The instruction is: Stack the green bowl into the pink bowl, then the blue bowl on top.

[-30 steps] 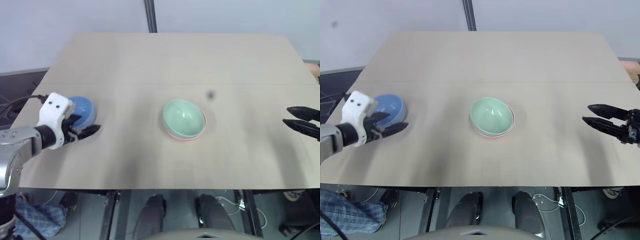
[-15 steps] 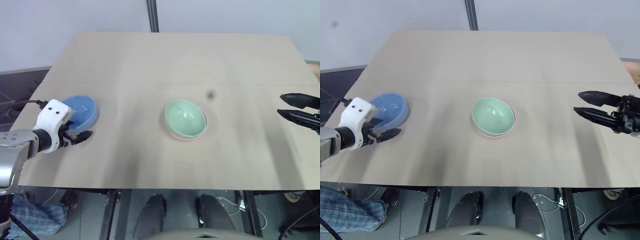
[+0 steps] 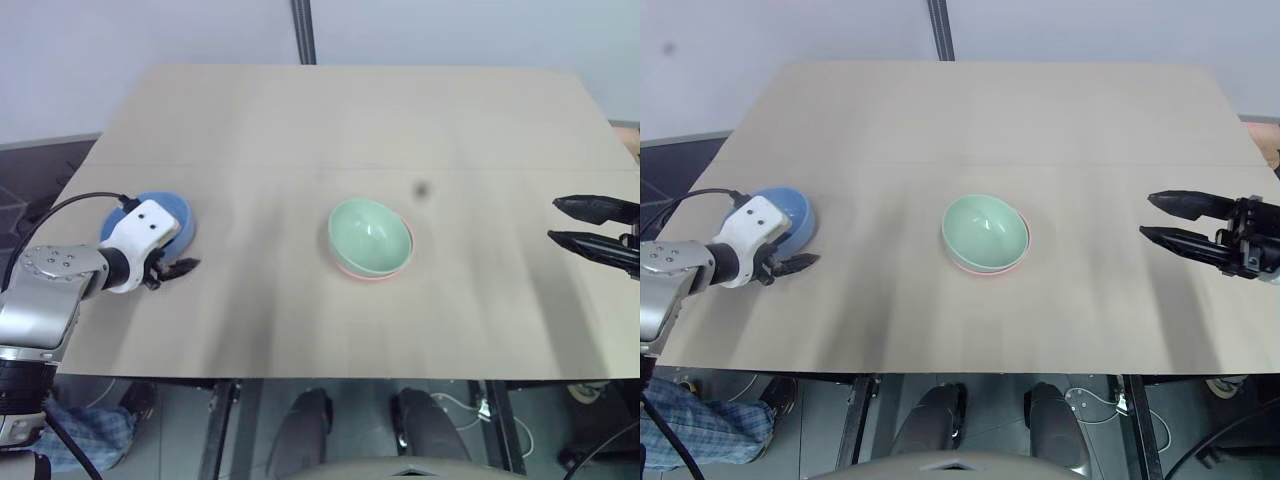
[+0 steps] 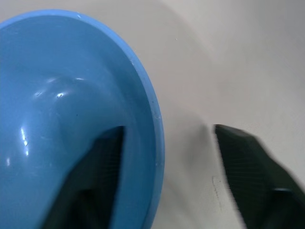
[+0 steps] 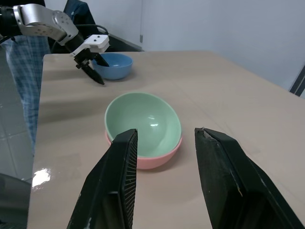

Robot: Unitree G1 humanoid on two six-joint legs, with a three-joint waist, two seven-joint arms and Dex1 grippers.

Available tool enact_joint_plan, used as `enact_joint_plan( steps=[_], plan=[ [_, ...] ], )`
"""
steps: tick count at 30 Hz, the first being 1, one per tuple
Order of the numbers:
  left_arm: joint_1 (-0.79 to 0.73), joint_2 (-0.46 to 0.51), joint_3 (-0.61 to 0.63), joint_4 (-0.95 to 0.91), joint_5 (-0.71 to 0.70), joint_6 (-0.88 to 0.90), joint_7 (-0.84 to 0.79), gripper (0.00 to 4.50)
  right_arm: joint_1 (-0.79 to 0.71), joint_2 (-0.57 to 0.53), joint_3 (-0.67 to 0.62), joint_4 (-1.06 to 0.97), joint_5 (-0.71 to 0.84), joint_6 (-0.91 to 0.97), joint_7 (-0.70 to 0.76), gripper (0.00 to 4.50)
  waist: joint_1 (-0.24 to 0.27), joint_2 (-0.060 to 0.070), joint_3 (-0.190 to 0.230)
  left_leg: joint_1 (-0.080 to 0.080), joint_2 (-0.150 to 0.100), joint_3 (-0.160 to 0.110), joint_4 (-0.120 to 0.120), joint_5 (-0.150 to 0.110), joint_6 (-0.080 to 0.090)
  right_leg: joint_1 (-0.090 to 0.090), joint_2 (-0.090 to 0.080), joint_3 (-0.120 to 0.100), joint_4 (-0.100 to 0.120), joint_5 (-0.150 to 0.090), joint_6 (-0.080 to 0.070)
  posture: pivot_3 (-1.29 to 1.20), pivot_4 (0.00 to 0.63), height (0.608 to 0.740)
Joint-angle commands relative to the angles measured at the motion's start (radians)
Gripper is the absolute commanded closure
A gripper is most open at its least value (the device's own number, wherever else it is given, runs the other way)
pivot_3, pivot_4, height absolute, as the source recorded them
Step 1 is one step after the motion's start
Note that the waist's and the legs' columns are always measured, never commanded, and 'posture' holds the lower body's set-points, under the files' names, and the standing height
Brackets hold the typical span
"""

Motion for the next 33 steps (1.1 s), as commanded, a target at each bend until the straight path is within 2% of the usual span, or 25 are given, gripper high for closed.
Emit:
enact_joint_plan(
  steps=[1, 4, 8, 12, 16, 20, 26, 33],
  plan=[
    [-0.052, 0.016, -0.003, 0.042, 0.027, -0.055, -0.024, 3.21, 0.003, -0.018, -0.039, -0.006, 0.017, -0.034, 0.017, 2.49, 0.0, 0.0, 0.0, 0.0, 0.0, 0.0, 0.0, 0.0, 0.0, 0.0, 0.0, 0.0, 0.0, 0.0, 0.0, 0.0, 0.15, 0.74],
    [-0.077, 0.021, -0.022, 0.076, 0.054, -0.098, -0.038, 4.43, 0.01, -0.021, -0.04, -0.003, 0.015, -0.043, 0.019, 2.49, 0.0, 0.0, 0.0, 0.0, 0.0, 0.0, 0.0, 0.0, 0.0, 0.0, 0.0, 0.0, 0.001, 0.0, 0.0, 0.0, 0.15, 0.74],
    [-0.133, 0.037, -0.061, 0.143, 0.102, -0.231, -0.092, 4.43, 0.019, -0.028, -0.048, 0.006, 0.011, -0.051, 0.027, 2.49, 0.0, 0.0, 0.0, 0.0, 0.0, 0.0, 0.0, 0.0, 0.0, 0.0, 0.0, 0.0, 0.0, 0.0, 0.0, 0.0, 0.15, 0.74],
    [-0.305, 0.021, -0.113, 0.232, 0.117, -0.386, -0.195, 4.43, 0.022, -0.033, -0.047, 0.015, 0.009, -0.057, 0.028, 2.49, 0.006, -0.002, 0.001, 0.0, 0.0, 0.0, 0.001, 0.0, 0.0, 0.0, 0.0, -0.001, 0.001, 0.0, 0.0, 0.0, 0.15, 0.74],
    [-0.56, -0.066, -0.217, 0.309, 0.119, -0.568, -0.374, 4.43, 0.013, -0.038, -0.036, 0.022, 0.009, -0.061, 0.029, 2.49, 0.013, -0.002, 0.001, -0.002, -0.001, -0.001, 0.003, 0.0, 0.0, 0.001, 0.0, -0.002, 0.001, 0.0, 0.0, 0.0, 0.15, 0.74],
    [-0.696, -0.155, -0.29, 0.327, 0.098, -0.685, -0.545, 4.43, 0.01, -0.043, -0.037, 0.025, 0.008, -0.062, 0.031, 2.49, 0.003, -0.002, 0.001, -0.002, -0.002, 0.0, 0.003, 0.0, 0.0, 0.001, 0.0, -0.001, 0.0, 0.0, 0.0, 0.0, 0.15, 0.74],
    [-0.742, -0.273, -0.38, 0.282, 0.049, -0.838, -0.753, 4.43, 0.013, -0.049, -0.041, 0.025, 0.009, -0.067, 0.027, 2.49, -0.017, -0.002, 0.001, -0.002, 0.0, 0.0, 0.003, 0.0, 0.0, 0.0, 0.001, 0.0, 0.0, 0.0, 0.0, 0.0, 0.15, 0.74],
    [-0.819, -0.356, -0.504, 0.302, -0.001, -1.004, -0.782, 4.43, 0.01, -0.056, -0.044, 0.022, 0.01, -0.064, 0.019, 2.49, -0.01, -0.003, 0.002, -0.002, -0.001, 0.0, 0.005, 0.0, 0.0, 0.001, 0.001, 0.0, 0.001, 0.0, 0.0, 0.0, 0.15, 0.74]
  ],
)
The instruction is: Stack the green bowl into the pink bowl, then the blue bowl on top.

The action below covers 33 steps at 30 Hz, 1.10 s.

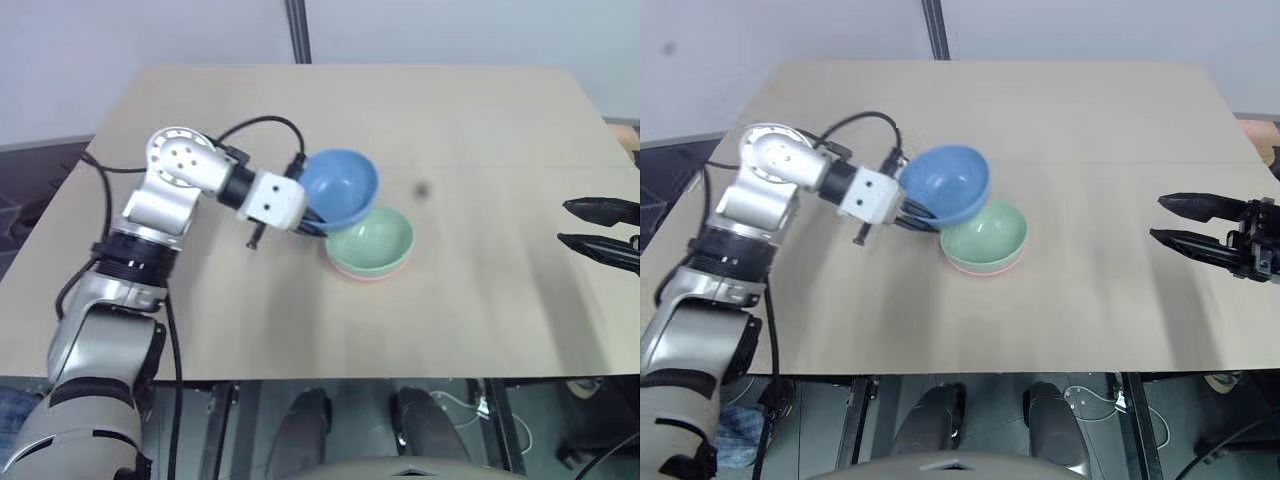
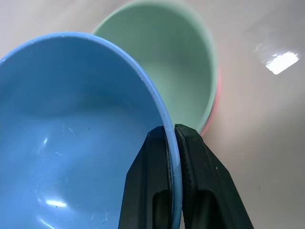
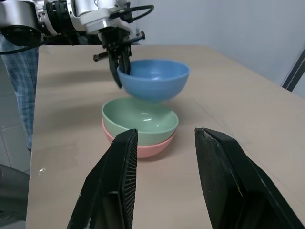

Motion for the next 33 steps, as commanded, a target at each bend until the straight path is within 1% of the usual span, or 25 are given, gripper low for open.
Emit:
enact_joint_plan(
  steps=[1, 7, 11, 13, 15, 16, 17, 19, 22, 25, 27, 30, 33],
  plan=[
    [-0.071, 0.003, -0.045, 0.004, -0.055, -0.09, -0.004, 4.43, -0.011, -0.025, -0.031, -0.02, 0.015, -0.011, -0.003, 2.49, 0.002, 0.0, 0.0, 0.0, 0.0, 0.0, 0.0, 0.0, 0.0, 0.0, 0.0, 0.0, 0.0, 0.0, 0.0, 0.0, 0.15, 0.74],
    [-0.135, 0.02, -0.153, 0.037, -0.113, -0.162, -0.004, 4.43, -0.013, -0.031, -0.033, -0.022, 0.014, -0.01, -0.012, 2.49, 0.001, 0.0, 0.0, 0.0, 0.0, 0.0, 0.0, 0.0, 0.0, 0.0, 0.0, 0.0, 0.0, 0.0, 0.0, 0.0, 0.15, 0.74],
    [-0.149, 0.043, -0.191, 0.027, -0.157, -0.159, -0.004, 4.43, -0.01, -0.032, -0.035, -0.024, 0.014, -0.01, -0.017, 2.49, 0.001, 0.0, 0.0, 0.0, 0.0, 0.0, 0.0, 0.0, 0.0, 0.0, 0.0, 0.0, 0.0, 0.0, 0.0, 0.0, 0.15, 0.74],
    [-0.155, 0.059, -0.209, 0.025, -0.171, -0.154, -0.004, 3.67, -0.009, -0.033, -0.036, -0.024, 0.014, -0.01, -0.019, 2.49, 0.001, 0.0, 0.0, 0.0, 0.0, 0.0, 0.0, 0.0, 0.0, 0.0, 0.0, 0.0, 0.0, 0.0, 0.0, 0.0, 0.15, 0.74],
    [-0.152, 0.076, -0.218, 0.017, -0.179, -0.15, -0.004, 3.25, -0.006, -0.032, -0.038, -0.028, 0.015, -0.01, -0.021, 2.49, 0.002, 0.0, 0.0, 0.0, 0.0, 0.0, 0.0, 0.0, 0.0, 0.0, 0.0, 0.0, 0.0, 0.0, 0.0, 0.0, 0.15, 0.74],
    [-0.147, 0.073, -0.207, 0.016, -0.176, -0.156, -0.004, 3.1, -0.005, -0.032, -0.038, -0.029, 0.015, -0.009, -0.022, 2.49, 0.001, 0.0, 0.0, 0.0, 0.0, 0.0, 0.0, 0.0, 0.0, 0.0, 0.0, 0.0, 0.0, 0.0, 0.0, 0.0, 0.15, 0.74],
    [-0.141, 0.063, -0.187, 0.019, -0.172, -0.149, -0.004, 2.84, -0.005, -0.032, -0.038, -0.028, 0.015, -0.009, -0.023, 2.49, 0.002, 0.0, 0.0, 0.0, 0.0, 0.0, 0.0, 0.0, 0.0, 0.0, 0.0, 0.0, 0.0, 0.0, 0.0, 0.0, 0.15, 0.74],
    [-0.137, 0.051, -0.158, 0.022, -0.172, -0.125, -0.004, 2.84, -0.006, -0.032, -0.036, -0.028, 0.014, -0.009, -0.025, 2.49, 0.006, 0.0, 0.0, 0.0, 0.0, 0.0, 0.0, 0.0, 0.0, 0.0, 0.0, 0.0, 0.0, 0.0, 0.0, 0.0, 0.15, 0.74],
    [-0.145, 0.034, -0.087, 0.046, -0.186, -0.002, 0.02, 2.84, -0.004, -0.032, -0.037, -0.033, 0.016, -0.006, -0.027, 2.49, 0.009, 0.0, 0.0, 0.0, 0.0, 0.0, 0.0, 0.0, 0.0, 0.0, 0.0, 0.0, 0.0, 0.0, 0.0, 0.0, 0.15, 0.74],
    [-0.148, 0.039, -0.003, 0.065, -0.232, 0.219, 0.045, 2.84, 0.006, -0.034, -0.041, -0.04, 0.018, 0.0, -0.025, 2.49, 0.007, 0.0, 0.0, 0.0, 0.0, 0.0, 0.0, 0.0, 0.0, 0.0, 0.001, 0.0, 0.0, 0.0, 0.0, 0.0, 0.15, 0.74],
    [-0.145, 0.048, 0.051, 0.097, -0.231, 0.324, 0.083, 2.84, 0.016, -0.036, -0.049, -0.042, 0.018, 0.001, -0.023, 2.49, 0.007, 0.0, 0.0, 0.0, 0.0, 0.0, 0.0, 0.0, 0.0, 0.0, 0.001, 0.0, 0.0, 0.0, 0.0, 0.0, 0.15, 0.74],
    [-0.1, 0.09, 0.134, 0.111, -0.248, 0.459, 0.104, 2.84, 0.036, -0.041, -0.059, -0.045, 0.018, 0.006, -0.017, 2.49, 0.004, 0.0, 0.0, 0.0, 0.0, -0.001, 0.0, 0.0, 0.0, 0.0, 0.001, 0.0, 0.0, 0.0, 0.0, 0.0, 0.15, 0.74],
    [-0.039, 0.135, 0.203, 0.081, -0.281, 0.587, 0.1, 2.84, 0.058, -0.048, -0.068, -0.041, 0.012, 0.004, -0.008, 2.49, 0.0, 0.0, 0.0, 0.001, 0.001, -0.001, -0.001, 0.0, 0.0, 0.0, 0.001, 0.0, 0.0, 0.0, 0.0, 0.0, 0.15, 0.74]
  ],
)
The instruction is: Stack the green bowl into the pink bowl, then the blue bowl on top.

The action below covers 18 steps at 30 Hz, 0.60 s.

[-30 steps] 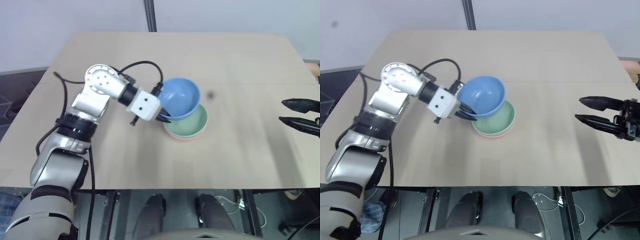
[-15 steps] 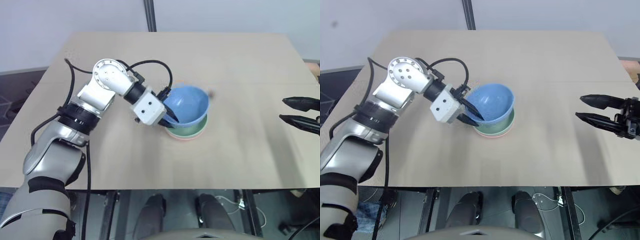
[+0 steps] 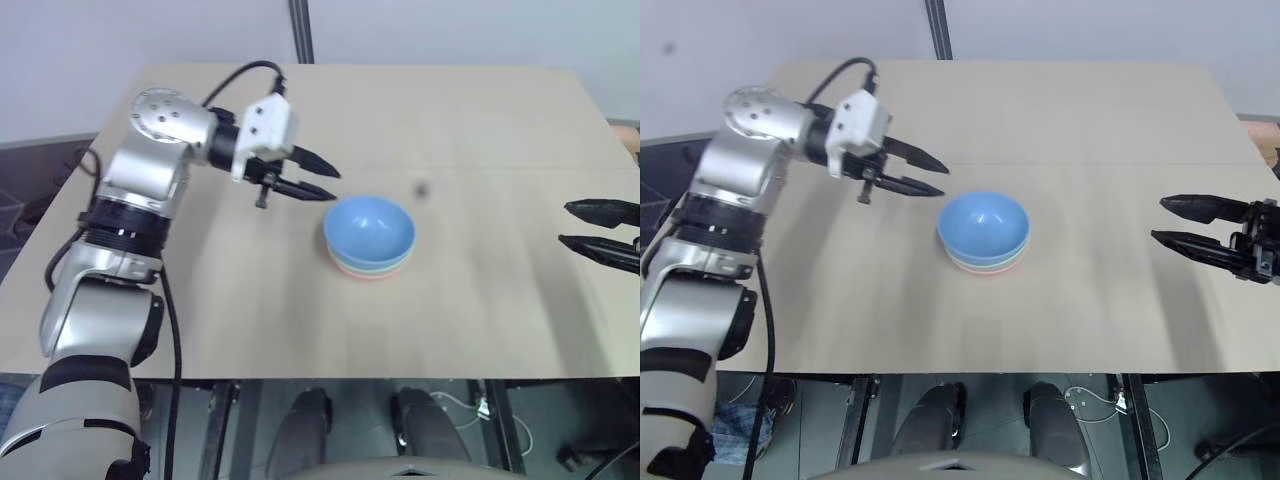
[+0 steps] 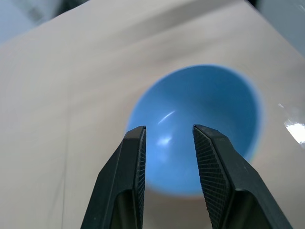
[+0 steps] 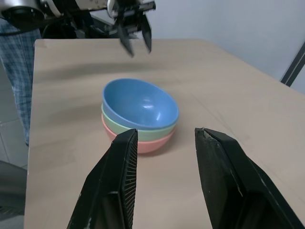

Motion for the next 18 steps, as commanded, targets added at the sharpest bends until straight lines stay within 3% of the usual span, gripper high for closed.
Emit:
enact_joint_plan(
  steps=[1, 8, 11, 18],
  plan=[
    [0.059, 0.053, 0.1, -0.042, -0.045, 0.132, 0.012, 2.84, 0.017, -0.026, -0.047, -0.017, 0.006, -0.006, 0.015, 2.49, -0.002, 0.0, 0.0, 0.0, 0.0, 0.0, 0.0, 0.0, 0.0, 0.0, 0.0, 0.0, 0.0, 0.0, 0.0, 0.0, 0.15, 0.74],
    [0.334, 0.176, 0.28, -0.137, -0.091, 0.262, 0.056, 2.84, 0.088, -0.045, -0.068, 0.028, -0.054, -0.05, 0.062, 2.49, -0.005, 0.0, 0.0, 0.0, 0.0, 0.0, 0.0, 0.0, 0.0, 0.0, 0.0, 0.0, 0.0, 0.0, 0.0, 0.0, 0.15, 0.74],
    [0.489, 0.198, 0.368, -0.195, -0.1, 0.264, 0.095, 2.84, 0.126, -0.044, -0.077, 0.041, -0.084, -0.073, 0.083, 2.49, -0.004, 0.0, 0.0, 0.001, 0.0, 0.0, 0.0, 0.0, 0.0, 0.0, 0.0, 0.0, 0.0, 0.0, 0.0, 0.0, 0.15, 0.74],
    [0.647, 0.208, 0.452, -0.291, -0.117, 0.268, 0.124, 2.84, 0.186, -0.052, -0.039, 0.097, -0.184, -0.175, 0.141, 2.49, 0.015, 0.0, 0.0, 0.002, 0.001, 0.0, 0.0, 0.0, 0.0, 0.002, 0.0, 0.0, 0.0, 0.0, 0.0, 0.0, 0.15, 0.74]
  ],
)
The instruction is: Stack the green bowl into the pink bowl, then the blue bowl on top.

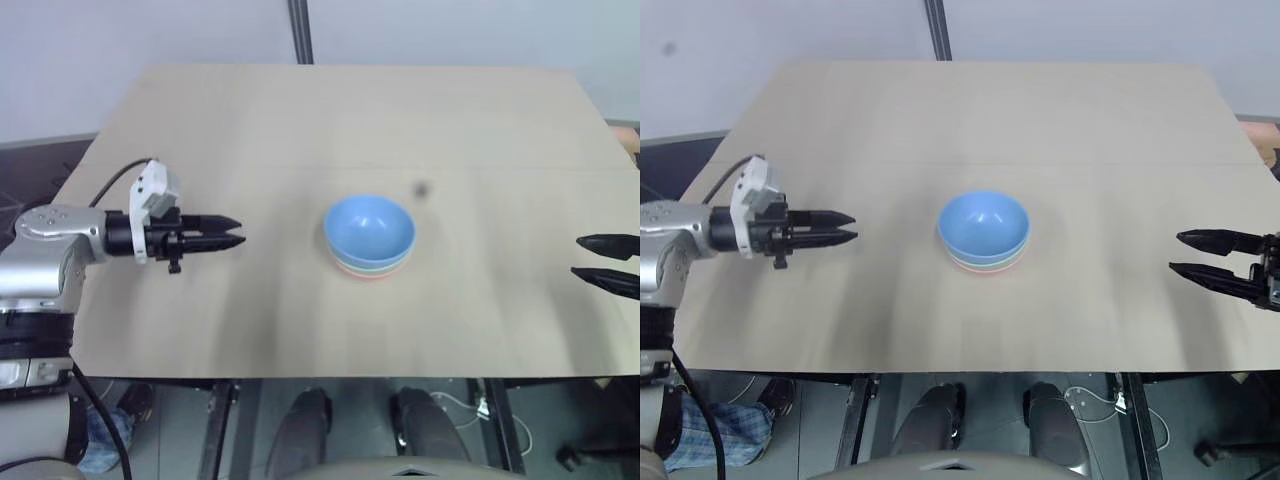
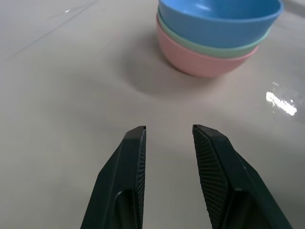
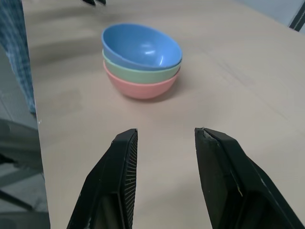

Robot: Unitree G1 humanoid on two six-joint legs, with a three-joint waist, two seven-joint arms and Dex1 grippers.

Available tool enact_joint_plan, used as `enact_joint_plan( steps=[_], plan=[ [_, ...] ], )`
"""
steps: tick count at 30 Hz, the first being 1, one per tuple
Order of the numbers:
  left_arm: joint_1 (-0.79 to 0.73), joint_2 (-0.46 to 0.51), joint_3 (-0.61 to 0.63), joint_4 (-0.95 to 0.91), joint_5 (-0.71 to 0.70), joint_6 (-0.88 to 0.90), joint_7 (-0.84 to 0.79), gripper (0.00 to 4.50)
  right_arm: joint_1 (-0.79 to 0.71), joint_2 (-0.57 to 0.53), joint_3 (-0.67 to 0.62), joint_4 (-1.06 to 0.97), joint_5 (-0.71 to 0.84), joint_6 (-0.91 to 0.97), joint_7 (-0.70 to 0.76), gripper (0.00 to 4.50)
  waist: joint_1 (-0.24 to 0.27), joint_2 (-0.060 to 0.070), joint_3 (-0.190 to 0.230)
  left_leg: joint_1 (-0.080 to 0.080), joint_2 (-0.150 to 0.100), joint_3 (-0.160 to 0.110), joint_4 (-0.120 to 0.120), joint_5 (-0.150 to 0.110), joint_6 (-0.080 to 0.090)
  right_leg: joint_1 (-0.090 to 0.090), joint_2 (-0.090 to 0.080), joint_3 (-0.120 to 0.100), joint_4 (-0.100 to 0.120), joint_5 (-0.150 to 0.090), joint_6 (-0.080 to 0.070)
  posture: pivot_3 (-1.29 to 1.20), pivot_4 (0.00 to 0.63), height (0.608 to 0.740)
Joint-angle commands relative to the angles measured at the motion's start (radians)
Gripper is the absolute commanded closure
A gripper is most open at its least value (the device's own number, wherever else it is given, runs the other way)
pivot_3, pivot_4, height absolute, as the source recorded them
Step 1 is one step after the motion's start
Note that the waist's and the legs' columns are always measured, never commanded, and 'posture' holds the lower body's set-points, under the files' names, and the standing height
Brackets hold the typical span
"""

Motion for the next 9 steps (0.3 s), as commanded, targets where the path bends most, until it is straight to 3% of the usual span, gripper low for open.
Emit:
enact_joint_plan(
  steps=[1, 9],
  plan=[
    [0.036, 0.022, 0.068, -0.055, -0.025, -0.001, 0.017, 2.84, 0.035, -0.016, 0.004, 0.027, -0.063, -0.084, 0.043, 2.49, 0.002, 0.0, 0.0, 0.0, 0.0, 0.0, 0.0, 0.0, 0.0, 0.0, 0.0, 0.0, 0.0, 0.0, 0.0, 0.0, 0.15, 0.74],
    [0.137, 0.015, 0.092, -0.097, -0.026, -0.042, 0.017, 2.84, 0.029, -0.017, 0.004, 0.036, -0.055, -0.084, 0.029, 2.49, -0.004, 0.0, 0.0, 0.001, 0.0, 0.001, -0.001, 0.0, 0.0, 0.0, 0.0, 0.0, 0.0, 0.0, 0.0, 0.0, 0.15, 0.74]
  ],
)
